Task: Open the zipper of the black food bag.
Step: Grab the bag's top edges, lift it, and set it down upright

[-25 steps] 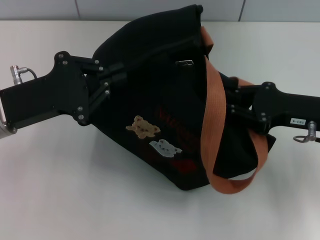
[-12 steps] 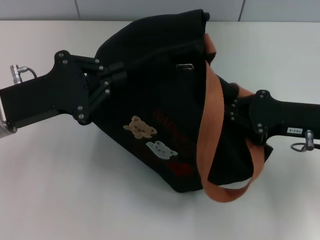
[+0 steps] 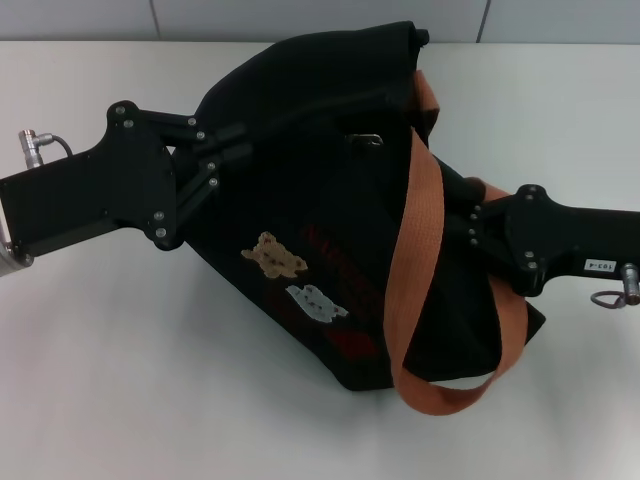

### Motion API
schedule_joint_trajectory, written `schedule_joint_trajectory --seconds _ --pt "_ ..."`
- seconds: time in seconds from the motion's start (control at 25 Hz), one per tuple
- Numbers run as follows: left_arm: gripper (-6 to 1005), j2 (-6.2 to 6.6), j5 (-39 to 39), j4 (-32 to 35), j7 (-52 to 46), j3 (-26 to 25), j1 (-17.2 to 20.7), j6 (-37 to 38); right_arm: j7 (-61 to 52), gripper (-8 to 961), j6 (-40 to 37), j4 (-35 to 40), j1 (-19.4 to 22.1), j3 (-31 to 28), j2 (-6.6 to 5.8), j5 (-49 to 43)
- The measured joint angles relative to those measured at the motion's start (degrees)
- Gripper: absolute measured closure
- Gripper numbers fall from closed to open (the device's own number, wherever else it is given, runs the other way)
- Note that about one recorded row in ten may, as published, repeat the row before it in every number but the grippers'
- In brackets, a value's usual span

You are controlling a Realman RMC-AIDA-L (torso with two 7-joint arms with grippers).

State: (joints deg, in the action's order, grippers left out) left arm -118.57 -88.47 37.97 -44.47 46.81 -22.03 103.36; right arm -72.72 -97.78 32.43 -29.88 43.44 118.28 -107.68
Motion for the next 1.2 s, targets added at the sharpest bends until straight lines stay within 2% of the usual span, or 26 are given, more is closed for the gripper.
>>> schedule_joint_trajectory --seconds 0.68,1.2 --pt "929 -0.03 0.23 0.00 0.18 -0.30 0.69 0.31 -0.73 942 0.00 -0.75 0.91 -0.29 -1.84 -0.76" --pt "929 0.12 0.52 -0.05 0.62 -1.76 1.37 0.31 -1.27 934 0.10 -1.23 1.64 -0.53 -2.77 -2.25"
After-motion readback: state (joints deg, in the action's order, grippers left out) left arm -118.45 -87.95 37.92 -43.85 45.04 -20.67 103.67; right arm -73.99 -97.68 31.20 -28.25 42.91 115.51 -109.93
